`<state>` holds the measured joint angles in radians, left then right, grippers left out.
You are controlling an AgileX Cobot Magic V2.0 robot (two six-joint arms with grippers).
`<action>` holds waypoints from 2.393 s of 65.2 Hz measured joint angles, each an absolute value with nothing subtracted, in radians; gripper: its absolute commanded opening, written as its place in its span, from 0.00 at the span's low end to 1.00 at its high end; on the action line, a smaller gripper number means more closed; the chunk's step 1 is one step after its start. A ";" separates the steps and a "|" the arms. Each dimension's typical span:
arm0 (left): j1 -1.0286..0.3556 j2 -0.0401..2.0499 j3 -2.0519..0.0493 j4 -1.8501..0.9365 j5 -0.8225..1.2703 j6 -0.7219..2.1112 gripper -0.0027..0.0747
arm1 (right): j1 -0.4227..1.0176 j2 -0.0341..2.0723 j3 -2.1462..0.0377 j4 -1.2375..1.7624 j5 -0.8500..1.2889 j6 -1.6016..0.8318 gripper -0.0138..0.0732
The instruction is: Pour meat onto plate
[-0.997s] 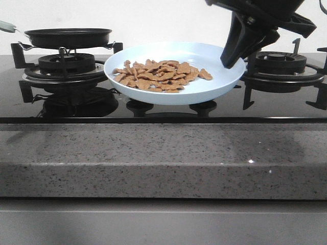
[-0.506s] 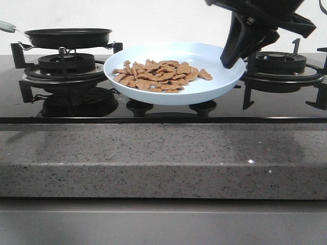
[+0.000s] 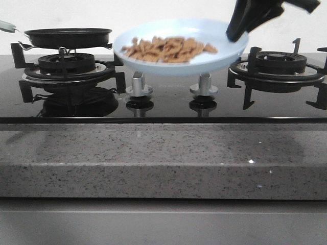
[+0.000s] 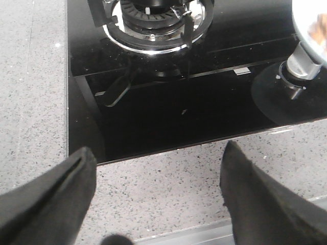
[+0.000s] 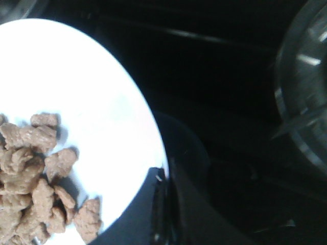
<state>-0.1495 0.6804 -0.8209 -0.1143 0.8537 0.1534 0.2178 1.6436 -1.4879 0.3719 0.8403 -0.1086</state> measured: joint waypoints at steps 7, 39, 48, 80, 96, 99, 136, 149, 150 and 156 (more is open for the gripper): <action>-0.150 0.680 -0.821 -0.131 0.854 0.153 0.67 | 0.186 1.696 -1.591 0.374 0.884 -0.109 0.08; -0.150 0.680 -0.821 -0.142 0.852 0.153 0.67 | 0.179 2.013 -1.945 0.374 0.947 -0.109 0.08; -0.150 0.680 -0.821 -0.144 0.852 0.153 0.67 | 0.179 2.070 -1.973 0.374 0.946 -0.110 0.08; -0.150 0.680 -0.821 -0.144 0.836 0.153 0.67 | 0.179 2.131 -1.985 0.378 0.965 -0.110 0.51; -0.150 0.680 -0.821 -0.144 0.834 0.151 0.67 | 0.179 2.123 -1.991 0.378 0.967 -0.110 0.67; -0.150 0.680 -0.821 -0.144 0.834 0.151 0.67 | 0.179 2.111 -1.991 0.373 0.972 -0.110 0.67; -0.150 0.680 -0.821 -0.144 0.832 0.151 0.67 | 0.274 1.372 -1.276 0.216 0.764 -0.110 0.67; -0.150 0.680 -0.821 -0.144 0.832 0.151 0.67 | 0.274 1.088 -1.016 0.212 0.764 -0.110 0.67; -0.150 0.680 -0.821 -0.144 0.832 0.151 0.67 | 0.274 1.070 -0.994 0.209 0.767 -0.110 0.67; -0.150 0.680 -0.821 -0.144 0.831 0.151 0.67 | 0.274 0.958 -0.922 0.184 0.793 -0.090 0.67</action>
